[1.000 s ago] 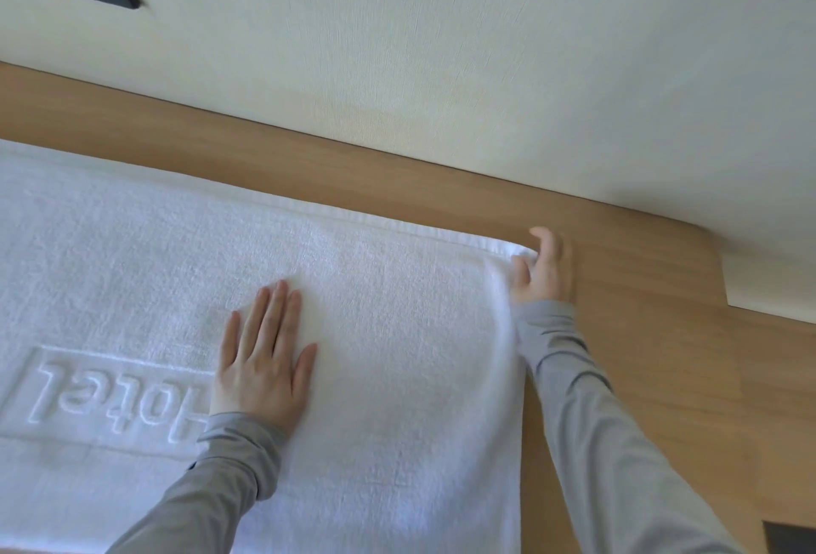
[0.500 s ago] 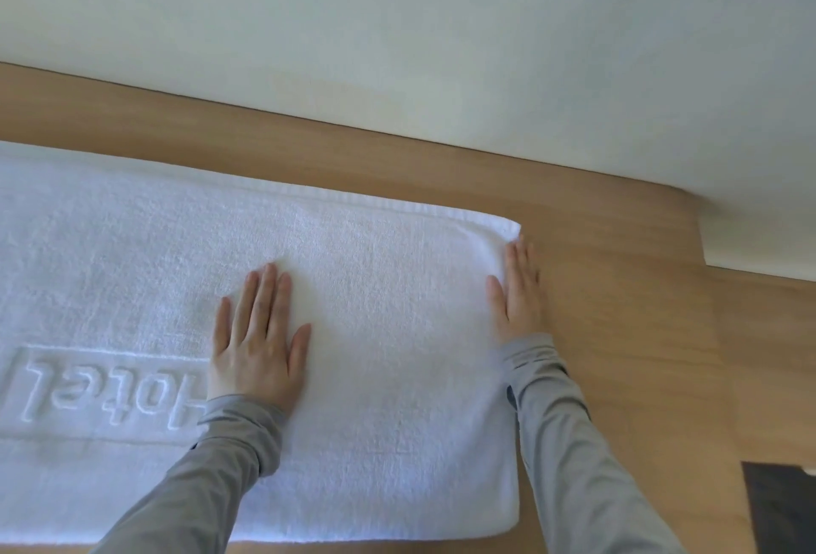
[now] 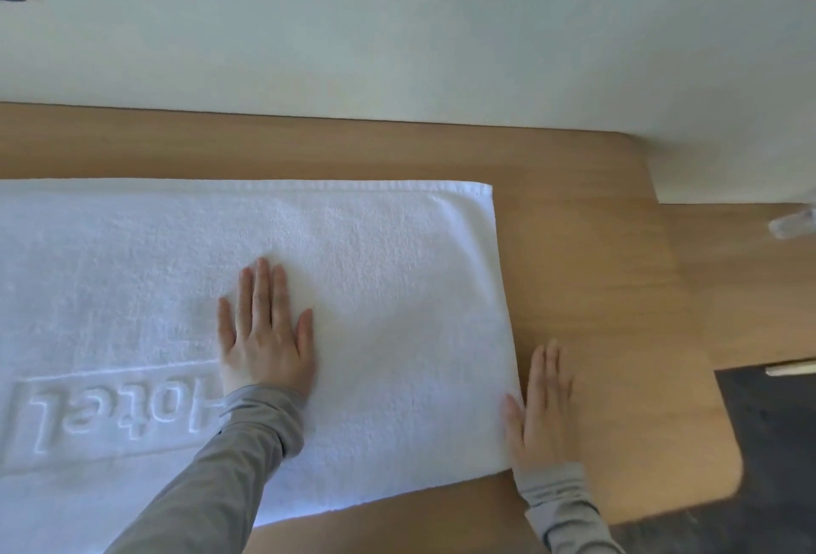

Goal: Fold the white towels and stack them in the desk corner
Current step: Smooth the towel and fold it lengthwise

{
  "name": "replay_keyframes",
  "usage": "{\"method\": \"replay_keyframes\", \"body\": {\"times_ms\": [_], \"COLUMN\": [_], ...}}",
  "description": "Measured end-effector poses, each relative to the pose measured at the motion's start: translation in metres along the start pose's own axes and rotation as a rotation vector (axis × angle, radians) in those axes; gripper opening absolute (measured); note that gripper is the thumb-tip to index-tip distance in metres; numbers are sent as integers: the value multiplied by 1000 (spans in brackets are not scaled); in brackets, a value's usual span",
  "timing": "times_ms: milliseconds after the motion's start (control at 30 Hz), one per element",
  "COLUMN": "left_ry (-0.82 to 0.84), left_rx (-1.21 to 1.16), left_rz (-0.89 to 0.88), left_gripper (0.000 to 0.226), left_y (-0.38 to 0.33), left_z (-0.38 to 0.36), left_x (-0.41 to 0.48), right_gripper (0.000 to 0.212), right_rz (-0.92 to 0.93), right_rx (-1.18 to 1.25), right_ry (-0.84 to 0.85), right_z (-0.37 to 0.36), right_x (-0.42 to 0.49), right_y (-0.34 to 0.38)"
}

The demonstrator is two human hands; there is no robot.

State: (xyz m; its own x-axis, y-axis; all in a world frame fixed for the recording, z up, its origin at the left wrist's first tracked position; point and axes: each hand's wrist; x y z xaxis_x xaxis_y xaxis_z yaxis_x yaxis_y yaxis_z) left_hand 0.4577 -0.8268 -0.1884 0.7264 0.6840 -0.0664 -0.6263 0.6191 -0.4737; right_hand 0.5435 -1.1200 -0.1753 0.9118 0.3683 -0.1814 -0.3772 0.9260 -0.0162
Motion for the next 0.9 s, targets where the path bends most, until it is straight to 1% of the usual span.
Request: {"method": "replay_keyframes", "body": {"times_ms": [67,133,167,233,400,467,533,600,667,767,900], "left_ry": [7,13,13,19,44,63,84,83,45,-62,-287], "left_rx": [-11,-22,-26,-29,-21,-20,-62,-154,-242,-388,-578], "left_rz": [-5,-11,-15,-21,-26,-18,-8,9,47,173,428], "left_gripper": [64,64,64,64,69,68,65,65,64,61,61], "left_y": [1,2,2,2,2,2,-2,-9,-23,-52,-90], "left_z": [-1,-1,-1,0,3,6,9,13,13,4,-9], "left_x": [0,0,0,1,1,1,1,-4,-17,-51,-103], "right_gripper": [67,63,62,62,72,62,55,58,59,57,54], "right_rz": [132,279,293,227,-4,-3,74,175,275,435,593], "right_rx": [-6,-70,-82,-61,74,127,149,145,113,108,87], "right_ry": [-10,-15,-1,23,42,26,14,36,55,91,85], "right_z": [0,-7,-9,-10,-4,5,13,21,28,40,58], "right_x": [-13,-28,-32,-35,-33,-25,-10,13,43,90,150], "right_y": [25,44,47,42,21,16,12,10,9,11,11]}}
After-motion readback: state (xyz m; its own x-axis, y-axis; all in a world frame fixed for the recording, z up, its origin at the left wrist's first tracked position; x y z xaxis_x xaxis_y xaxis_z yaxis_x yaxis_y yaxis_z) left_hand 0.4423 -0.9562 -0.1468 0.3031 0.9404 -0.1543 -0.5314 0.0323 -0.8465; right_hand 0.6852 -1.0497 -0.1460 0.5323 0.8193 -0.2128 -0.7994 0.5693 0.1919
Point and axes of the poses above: each hand's wrist, its own x-axis towards the middle knuckle, its own z-axis out of the back of the hand, y = z × x, and after that the axes turned 14 degrees about -x, right-handed
